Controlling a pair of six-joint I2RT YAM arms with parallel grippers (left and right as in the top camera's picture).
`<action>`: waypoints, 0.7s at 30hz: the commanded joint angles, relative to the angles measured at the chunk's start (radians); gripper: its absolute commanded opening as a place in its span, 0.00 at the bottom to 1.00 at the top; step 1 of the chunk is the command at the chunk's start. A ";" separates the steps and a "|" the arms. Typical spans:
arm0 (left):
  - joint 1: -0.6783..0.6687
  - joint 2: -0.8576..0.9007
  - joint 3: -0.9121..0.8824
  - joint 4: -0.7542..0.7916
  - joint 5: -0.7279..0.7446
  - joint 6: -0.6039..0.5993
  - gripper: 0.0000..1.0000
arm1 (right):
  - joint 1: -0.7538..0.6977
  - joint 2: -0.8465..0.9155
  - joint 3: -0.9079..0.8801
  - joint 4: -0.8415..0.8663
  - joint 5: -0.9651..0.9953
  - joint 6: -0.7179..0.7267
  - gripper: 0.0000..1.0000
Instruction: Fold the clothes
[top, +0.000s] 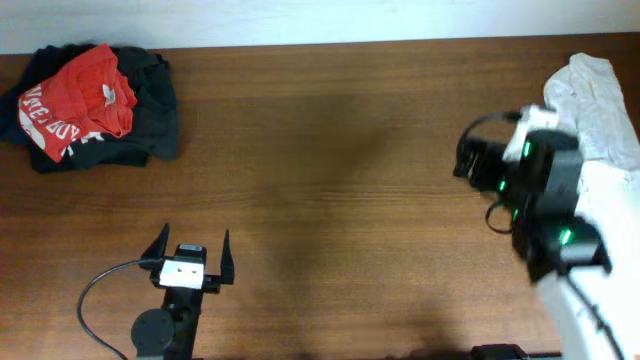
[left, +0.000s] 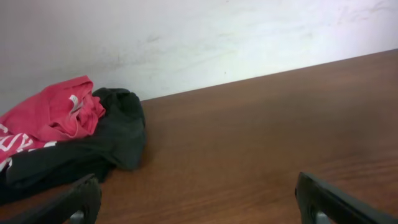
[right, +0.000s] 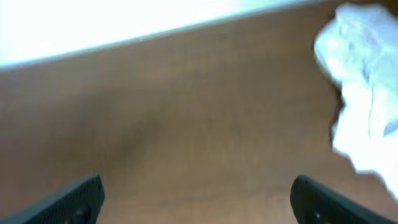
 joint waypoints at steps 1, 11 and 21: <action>0.004 -0.005 -0.004 -0.005 -0.007 0.009 0.99 | -0.003 -0.206 -0.287 0.223 -0.063 -0.006 0.99; 0.004 -0.005 -0.004 -0.005 -0.007 0.009 0.99 | -0.003 -0.872 -0.772 0.385 -0.072 -0.005 0.99; 0.004 -0.005 -0.004 -0.005 -0.007 0.009 0.99 | -0.002 -1.015 -0.875 0.386 -0.095 -0.007 0.99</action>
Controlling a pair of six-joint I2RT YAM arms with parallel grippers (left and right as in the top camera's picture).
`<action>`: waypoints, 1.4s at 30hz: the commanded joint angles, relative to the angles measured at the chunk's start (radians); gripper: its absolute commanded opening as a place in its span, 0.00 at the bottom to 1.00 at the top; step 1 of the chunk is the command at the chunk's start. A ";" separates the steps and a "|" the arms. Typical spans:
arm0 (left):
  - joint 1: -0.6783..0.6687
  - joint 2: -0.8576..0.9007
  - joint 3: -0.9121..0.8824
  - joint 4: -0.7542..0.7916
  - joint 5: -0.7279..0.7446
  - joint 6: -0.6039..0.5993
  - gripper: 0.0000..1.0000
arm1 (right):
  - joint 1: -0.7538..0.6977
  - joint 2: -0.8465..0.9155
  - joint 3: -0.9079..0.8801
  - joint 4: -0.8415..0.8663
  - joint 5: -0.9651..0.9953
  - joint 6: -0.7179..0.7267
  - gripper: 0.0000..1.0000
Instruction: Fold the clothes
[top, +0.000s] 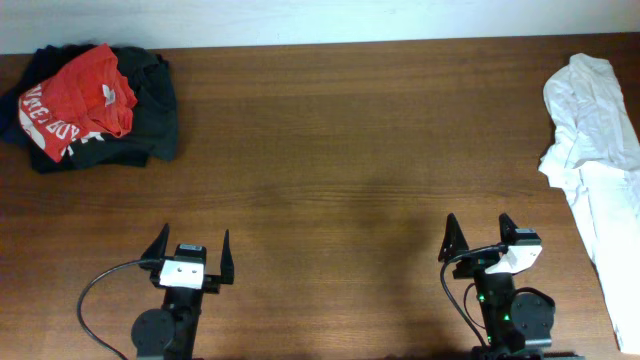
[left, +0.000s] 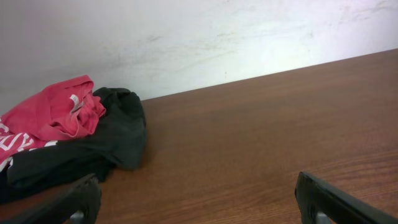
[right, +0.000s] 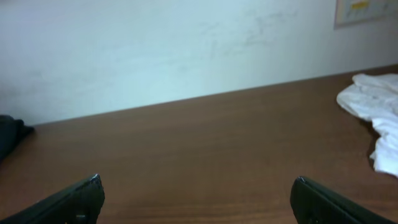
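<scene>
A crumpled white garment (top: 590, 130) lies along the table's right edge, also at the right of the right wrist view (right: 376, 106). A pile of folded clothes sits at the far left corner, a red shirt (top: 80, 95) on top of black garments (top: 150, 110); the left wrist view shows the red shirt (left: 53, 115) on the black one (left: 118, 134). My left gripper (top: 190, 250) stands open at the near left, nothing between its fingers. My right gripper (top: 477, 235) stands open at the near right, well short of the white garment.
The brown wooden table (top: 330, 150) runs to a white wall (left: 205, 37) at the back. A black cable (top: 100, 290) loops beside the left arm's base.
My right arm was out over the right side of the table next to the white garment; it is now drawn back to the near right edge, gripper open. The left arm has not moved.
</scene>
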 joint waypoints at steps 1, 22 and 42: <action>0.004 -0.005 -0.004 -0.003 -0.003 0.008 0.99 | -0.002 -0.011 -0.018 -0.015 0.000 -0.012 0.99; 0.003 -0.005 -0.004 -0.003 -0.003 0.008 0.99 | -0.002 -0.011 -0.018 -0.019 0.003 -0.031 0.99; 0.003 -0.005 -0.004 -0.003 -0.003 0.008 0.99 | -0.002 -0.011 -0.018 -0.019 0.003 -0.031 0.99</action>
